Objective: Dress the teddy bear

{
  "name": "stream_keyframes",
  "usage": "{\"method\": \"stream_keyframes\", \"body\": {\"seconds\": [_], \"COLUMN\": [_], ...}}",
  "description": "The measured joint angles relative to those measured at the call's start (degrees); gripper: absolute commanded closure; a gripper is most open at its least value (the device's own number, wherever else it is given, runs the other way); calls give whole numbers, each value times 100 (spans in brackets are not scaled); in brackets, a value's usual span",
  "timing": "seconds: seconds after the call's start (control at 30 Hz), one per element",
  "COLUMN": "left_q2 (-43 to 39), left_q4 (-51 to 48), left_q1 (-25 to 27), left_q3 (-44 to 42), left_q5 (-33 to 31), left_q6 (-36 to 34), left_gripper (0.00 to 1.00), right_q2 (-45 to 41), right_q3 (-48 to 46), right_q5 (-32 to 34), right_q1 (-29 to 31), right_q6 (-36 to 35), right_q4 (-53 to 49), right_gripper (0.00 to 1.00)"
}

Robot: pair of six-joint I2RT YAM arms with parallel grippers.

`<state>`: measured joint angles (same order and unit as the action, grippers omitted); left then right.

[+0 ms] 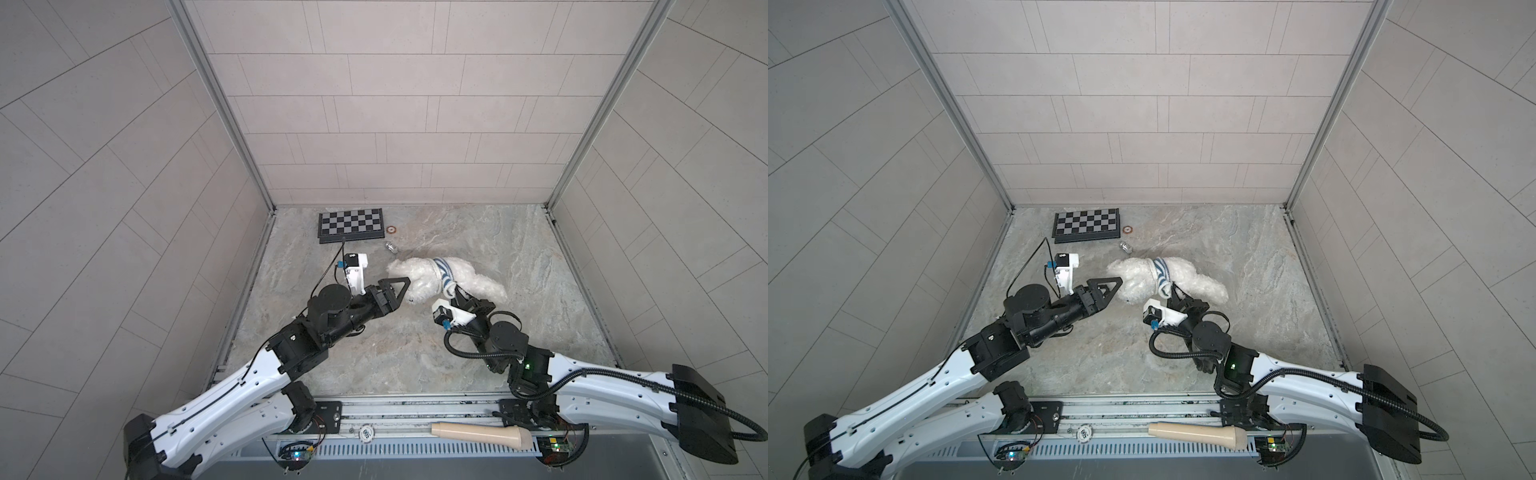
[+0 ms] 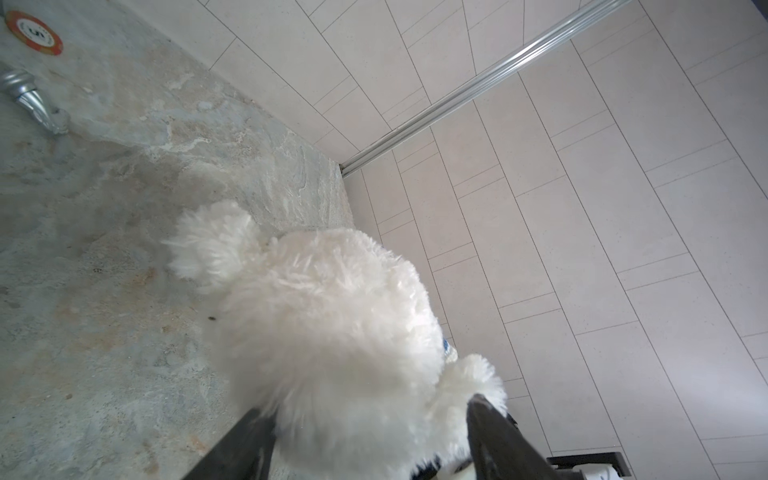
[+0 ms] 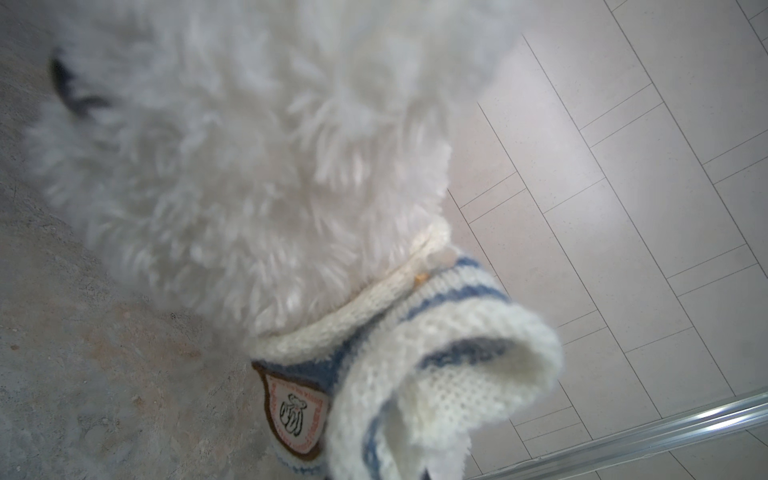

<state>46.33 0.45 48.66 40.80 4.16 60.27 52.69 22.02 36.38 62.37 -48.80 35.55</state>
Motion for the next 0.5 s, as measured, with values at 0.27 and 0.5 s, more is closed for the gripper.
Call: {"method": "stream_keyframes", "body": {"seconds": [0.27, 0.5], "left_q2": [240, 374], "left_q4": [83, 181], "left_q1": [0, 0], "left_q3": [-44, -284], "left_q5": [-203, -391], "left_q6": [492, 828], "left_gripper": [26, 21], "right_q2": [131, 133], "right_q3": [0, -94], "right_q5": [63, 122], "right_q1": [190, 323], "right_q6": [-271, -426], "right_q4": [114, 199], "right_gripper": [100, 100]}}
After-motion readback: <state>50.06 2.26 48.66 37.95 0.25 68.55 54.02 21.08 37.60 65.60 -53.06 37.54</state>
